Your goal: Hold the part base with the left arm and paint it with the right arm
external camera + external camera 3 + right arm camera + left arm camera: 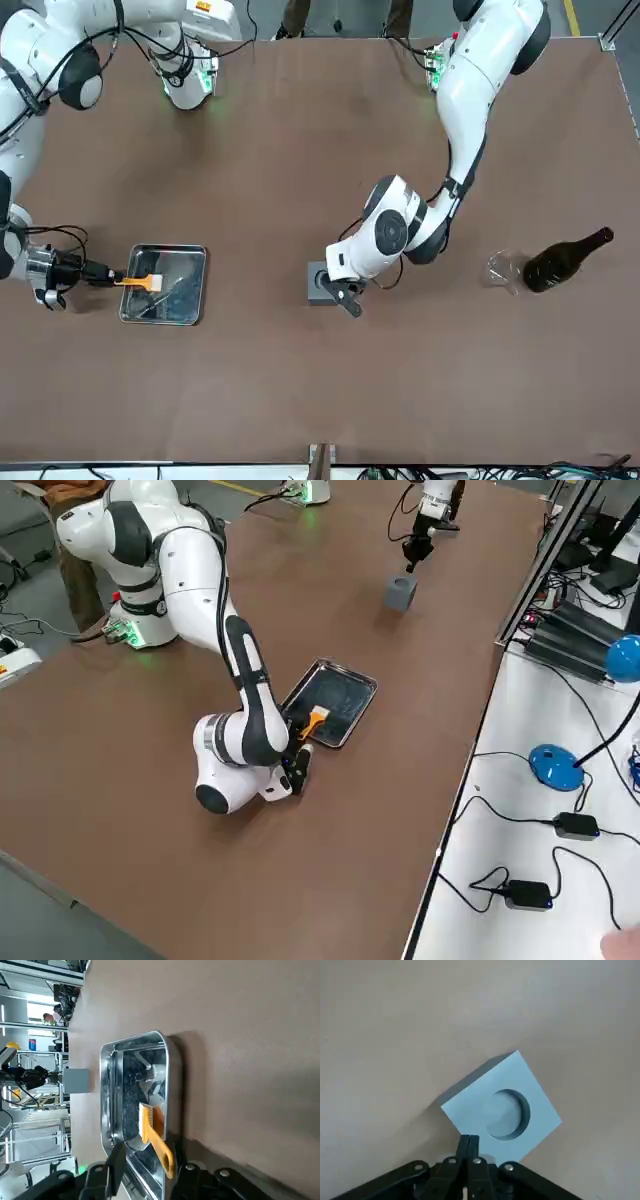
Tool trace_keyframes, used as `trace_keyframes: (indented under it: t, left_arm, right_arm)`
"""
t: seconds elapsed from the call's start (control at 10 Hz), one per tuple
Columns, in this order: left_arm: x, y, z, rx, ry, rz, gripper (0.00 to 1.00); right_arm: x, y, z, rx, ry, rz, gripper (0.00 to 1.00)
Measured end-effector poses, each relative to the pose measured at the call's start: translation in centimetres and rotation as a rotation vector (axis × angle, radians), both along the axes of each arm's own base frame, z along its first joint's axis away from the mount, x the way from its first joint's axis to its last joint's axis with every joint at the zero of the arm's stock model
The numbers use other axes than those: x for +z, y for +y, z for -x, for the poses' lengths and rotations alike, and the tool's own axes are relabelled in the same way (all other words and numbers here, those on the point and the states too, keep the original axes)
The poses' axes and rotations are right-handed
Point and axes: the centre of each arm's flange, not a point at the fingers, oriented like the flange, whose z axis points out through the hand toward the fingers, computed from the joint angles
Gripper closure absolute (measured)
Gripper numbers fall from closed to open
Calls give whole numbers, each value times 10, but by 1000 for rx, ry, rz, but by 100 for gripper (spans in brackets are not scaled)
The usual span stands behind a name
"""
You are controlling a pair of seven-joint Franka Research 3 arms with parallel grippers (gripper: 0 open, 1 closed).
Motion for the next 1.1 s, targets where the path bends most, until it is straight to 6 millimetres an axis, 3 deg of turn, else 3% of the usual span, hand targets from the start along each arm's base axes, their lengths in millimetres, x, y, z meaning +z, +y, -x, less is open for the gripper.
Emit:
trace_keyframes:
  t: [0.3, 0.6, 1.1]
  left_arm:
    - [-8, 0, 1, -1, 11, -4, 99]
    - [-16, 1, 1, -1, 20, -7, 99]
    - [-15, 1, 1, 1, 20, -7, 99]
  right_arm:
    - [-1, 0, 0, 13, -22, 1, 58]
    - [-3, 1, 1, 17, -25, 0, 77]
    - [-2, 3, 1, 26, -24, -15, 93]
